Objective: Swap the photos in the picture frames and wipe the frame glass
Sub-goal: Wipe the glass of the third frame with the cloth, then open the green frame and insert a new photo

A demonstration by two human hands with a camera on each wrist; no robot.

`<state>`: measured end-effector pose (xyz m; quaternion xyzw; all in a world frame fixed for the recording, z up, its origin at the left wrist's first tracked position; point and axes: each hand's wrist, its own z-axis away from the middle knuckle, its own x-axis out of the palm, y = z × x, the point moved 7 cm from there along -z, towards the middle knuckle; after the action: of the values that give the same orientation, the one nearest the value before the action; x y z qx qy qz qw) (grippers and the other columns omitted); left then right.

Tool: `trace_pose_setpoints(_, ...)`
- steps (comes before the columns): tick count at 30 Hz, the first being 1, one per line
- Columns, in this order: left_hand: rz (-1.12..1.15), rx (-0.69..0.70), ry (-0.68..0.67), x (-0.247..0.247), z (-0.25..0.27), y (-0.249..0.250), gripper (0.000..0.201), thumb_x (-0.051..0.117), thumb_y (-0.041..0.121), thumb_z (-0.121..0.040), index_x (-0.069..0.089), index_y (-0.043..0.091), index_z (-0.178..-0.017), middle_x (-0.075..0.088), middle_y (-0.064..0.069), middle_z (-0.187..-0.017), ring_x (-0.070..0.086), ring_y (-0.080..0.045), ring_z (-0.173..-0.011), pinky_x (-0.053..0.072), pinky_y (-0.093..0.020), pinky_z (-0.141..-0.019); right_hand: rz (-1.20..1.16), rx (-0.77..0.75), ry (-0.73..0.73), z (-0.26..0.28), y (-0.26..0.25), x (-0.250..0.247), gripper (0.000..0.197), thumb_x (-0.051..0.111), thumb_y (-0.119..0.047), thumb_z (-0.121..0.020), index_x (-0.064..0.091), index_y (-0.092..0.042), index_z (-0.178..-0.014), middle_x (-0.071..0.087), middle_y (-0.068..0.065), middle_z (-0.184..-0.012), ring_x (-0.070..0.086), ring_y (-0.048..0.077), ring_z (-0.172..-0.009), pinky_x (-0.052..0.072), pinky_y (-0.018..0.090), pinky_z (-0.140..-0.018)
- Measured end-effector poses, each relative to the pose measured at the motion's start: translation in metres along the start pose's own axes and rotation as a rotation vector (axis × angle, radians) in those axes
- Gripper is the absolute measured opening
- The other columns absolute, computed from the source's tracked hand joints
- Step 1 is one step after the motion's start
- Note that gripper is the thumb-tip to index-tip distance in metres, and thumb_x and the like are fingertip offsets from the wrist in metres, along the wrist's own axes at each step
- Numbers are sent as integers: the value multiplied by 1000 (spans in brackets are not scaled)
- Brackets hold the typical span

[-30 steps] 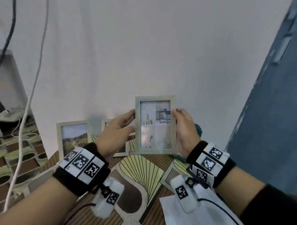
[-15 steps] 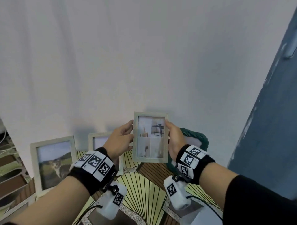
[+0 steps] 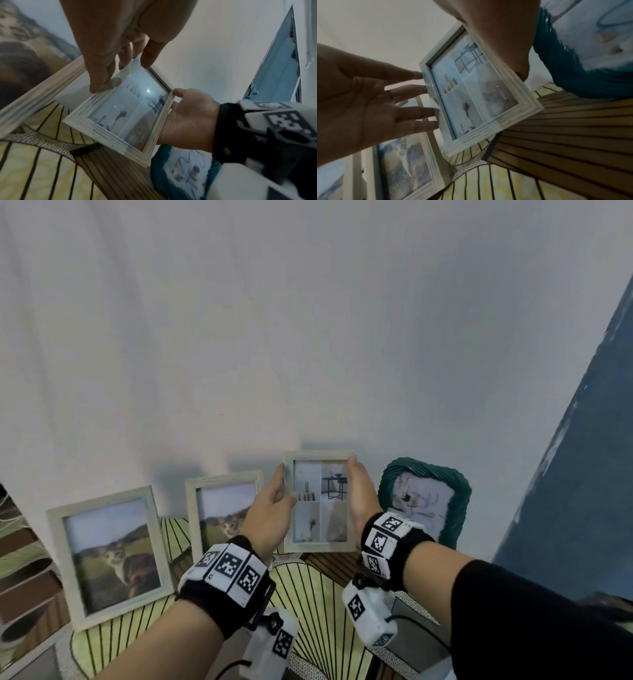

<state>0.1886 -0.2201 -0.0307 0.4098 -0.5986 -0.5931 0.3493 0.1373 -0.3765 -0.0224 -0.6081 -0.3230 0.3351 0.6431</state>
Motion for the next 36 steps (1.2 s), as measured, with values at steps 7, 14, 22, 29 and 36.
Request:
trace_pose_setpoints(7, -59, -38, 5, 7, 4, -23, 76, 54, 6, -92, 18, 35, -152, 19, 12, -159, 22, -7, -142, 25, -43, -118, 153, -34, 82, -2, 19, -1, 51, 17, -44, -107, 29, -22, -151, 38, 6, -154, 37, 28, -140, 29, 36, -111)
trace_pose_setpoints(14, -155, -36, 11, 6, 8, -9, 75, 58, 16, -93, 15, 20, -154, 21, 2, -160, 22, -15, -146, 23, -33, -115, 204, -27, 34, -2, 17, -4, 45, 25, -31, -108, 30, -23, -152, 45, 7, -148, 45, 26, -133, 32, 27, -104)
trace_pose_setpoints(22, -149, 67, 30, 7, 38, 63, 56, 55, 22, -97, 35, 24, -149, 36, 2, -153, 35, -14, -140, 34, -45, -114, 204, 56, -66, 27, -30, -21, 55, 32, -31, -107, 14, -17, -157, 15, 6, -164, 19, 27, -149, 20, 44, -122)
trace_pose_setpoints(29, -115, 216, -5, 38, 72, 116, 17, 50, 14, -98, 66, 15, -104, 74, -7, -92, 69, -14, -74, 55, -26, -68, 33, -6, -60, 93, -90, -92, 18, 47, -20, -102, 56, -17, -118, 62, 15, -119, 67, 28, -102, 59, 44, -87)
trace_pose_setpoints(36, -201, 113, -117, 118, 41, 81, 36, 56, 22, -96, 50, 19, -132, 55, -5, -133, 55, -18, -117, 48, -42, -101, 358, -51, 231, 87, -77, -189, 11, 55, -17, -92, 56, -22, -101, 61, 6, -99, 58, 19, -83, 50, 35, -71)
